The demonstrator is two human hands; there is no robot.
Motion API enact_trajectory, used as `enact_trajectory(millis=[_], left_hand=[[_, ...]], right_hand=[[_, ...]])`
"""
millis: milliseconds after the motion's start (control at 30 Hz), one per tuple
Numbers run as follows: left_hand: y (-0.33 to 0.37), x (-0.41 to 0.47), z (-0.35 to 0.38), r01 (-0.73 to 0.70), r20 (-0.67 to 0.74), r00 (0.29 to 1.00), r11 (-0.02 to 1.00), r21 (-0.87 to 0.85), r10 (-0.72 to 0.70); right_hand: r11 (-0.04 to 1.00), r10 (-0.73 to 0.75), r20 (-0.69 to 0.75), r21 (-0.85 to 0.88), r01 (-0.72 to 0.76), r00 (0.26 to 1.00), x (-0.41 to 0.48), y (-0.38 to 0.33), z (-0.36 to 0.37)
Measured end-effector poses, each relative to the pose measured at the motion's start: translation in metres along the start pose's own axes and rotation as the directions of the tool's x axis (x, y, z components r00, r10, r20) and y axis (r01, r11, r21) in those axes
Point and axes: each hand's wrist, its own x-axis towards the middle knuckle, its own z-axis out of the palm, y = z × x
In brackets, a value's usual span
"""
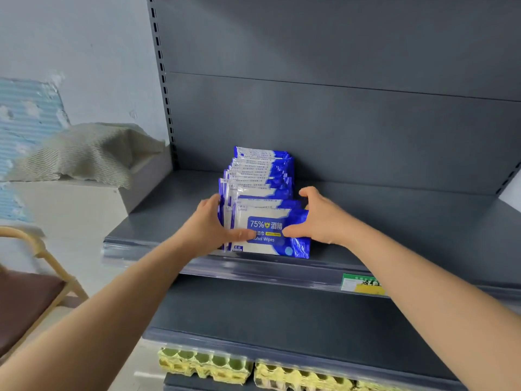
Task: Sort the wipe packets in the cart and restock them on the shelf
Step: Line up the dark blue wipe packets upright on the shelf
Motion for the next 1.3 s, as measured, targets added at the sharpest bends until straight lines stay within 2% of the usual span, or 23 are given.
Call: enact_trajectory(millis=[100,200,267,400,467,600,700,767,900,933,1133,1300], left_hand=[[0.000,0.005,-0.002,0.000,0.067,0.998,1.000,-0.001,0.000],[0.002,0.013,-0.009,-0.035,0.073,0.997,0.999,0.033,0.033],[0.001,0.017,-0.014,-0.033,0.096,0.995,0.999,0.039,0.029],[-0.001,0.016,-0.024,-0.025,0.197,0.980,0.999,-0.030,0.031],[-0.005,0.016,-0.025,-0.010,0.303,0.952,0.994,-0.108,0.042],[-0.011,0.017,-0.030,-0.014,0.415,0.907,0.989,-0.148,0.075],[-0.009,0.019,-0.036,-0.012,0.390,0.915,0.975,-0.223,0.100],[-0.001,0.018,-0.036,-0.018,0.359,0.926,0.965,-0.262,0.115],[0.006,0.012,-0.027,-0.102,0.325,0.941,0.995,-0.008,0.099],[0.005,0.013,-0.027,-0.100,0.313,0.945,0.995,0.004,0.093],[0.002,0.018,-0.035,-0.066,0.307,0.948,0.996,-0.063,0.082],[0.000,0.018,-0.032,-0.058,0.319,0.946,0.998,-0.025,0.063]], right_hand=[[0.998,0.009,0.056,0.061,-0.012,0.998,-0.001,-0.002,0.007],[0.996,0.019,-0.032,0.091,-0.016,0.999,0.008,-0.006,0.015],[0.992,0.028,-0.033,0.128,-0.024,0.999,0.013,-0.009,0.018],[0.916,0.001,0.148,0.397,-0.060,0.989,0.008,-0.013,0.026],[0.902,-0.030,0.203,0.428,-0.061,0.979,0.004,-0.014,0.031],[0.927,-0.026,0.294,0.366,-0.087,0.955,-0.005,-0.015,0.027],[0.933,0.049,0.225,0.338,-0.125,0.973,-0.010,-0.020,0.015],[0.962,0.048,0.146,0.258,-0.085,0.988,-0.008,-0.026,0.011],[0.999,0.033,0.177,0.021,-0.038,0.984,-0.004,-0.037,0.017],[0.999,0.040,0.183,-0.003,-0.041,0.982,-0.003,-0.038,0.018],[0.999,0.029,0.123,0.025,-0.032,0.992,-0.003,-0.033,0.006],[0.997,0.079,0.176,0.000,-0.080,0.981,0.001,-0.027,0.010]])
